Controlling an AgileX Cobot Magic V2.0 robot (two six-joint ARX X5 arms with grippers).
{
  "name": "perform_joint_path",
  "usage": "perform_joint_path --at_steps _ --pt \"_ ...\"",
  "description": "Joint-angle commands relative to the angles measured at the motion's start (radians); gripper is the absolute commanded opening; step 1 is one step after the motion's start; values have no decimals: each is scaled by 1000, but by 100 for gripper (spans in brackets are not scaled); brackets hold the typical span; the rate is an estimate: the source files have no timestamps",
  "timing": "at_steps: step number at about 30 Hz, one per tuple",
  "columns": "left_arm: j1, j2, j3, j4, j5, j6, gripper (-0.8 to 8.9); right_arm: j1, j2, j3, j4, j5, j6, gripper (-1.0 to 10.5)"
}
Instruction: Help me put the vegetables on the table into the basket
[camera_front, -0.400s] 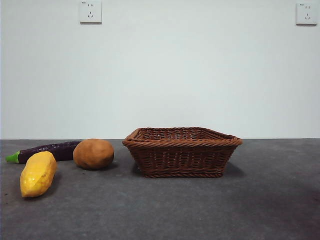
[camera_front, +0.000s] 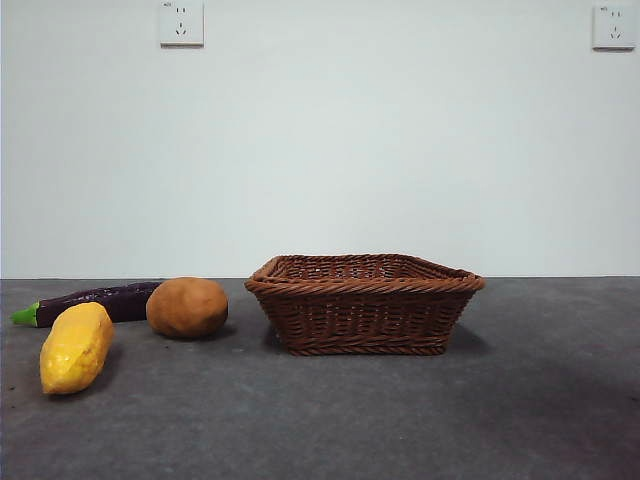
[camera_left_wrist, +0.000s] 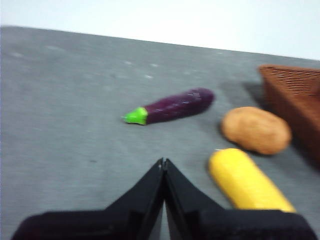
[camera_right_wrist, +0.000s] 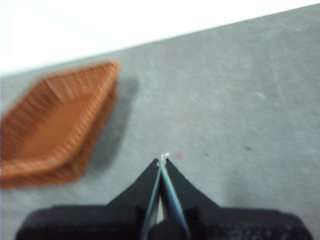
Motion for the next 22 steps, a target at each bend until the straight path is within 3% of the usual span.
perform_joint_path --at_steps 1,7,11,15,22 --pt "-2 9 50 -18 34 -116 -6 1 2 50 8 -2 68 -10" --pt "-2 111 257 -160 102 -142 -6 1 167 322 -144 -29 60 -11" --pt "-2 200 384 -209 167 -107 -6 1 303 495 -311 -62 -35 -11" --pt "-3 297 511 -323 230 -19 -6 1 415 638 -454 -105 -134 -11" --pt "-22 439 668 -430 358 40 -6 1 566 824 -629 -218 -227 -11"
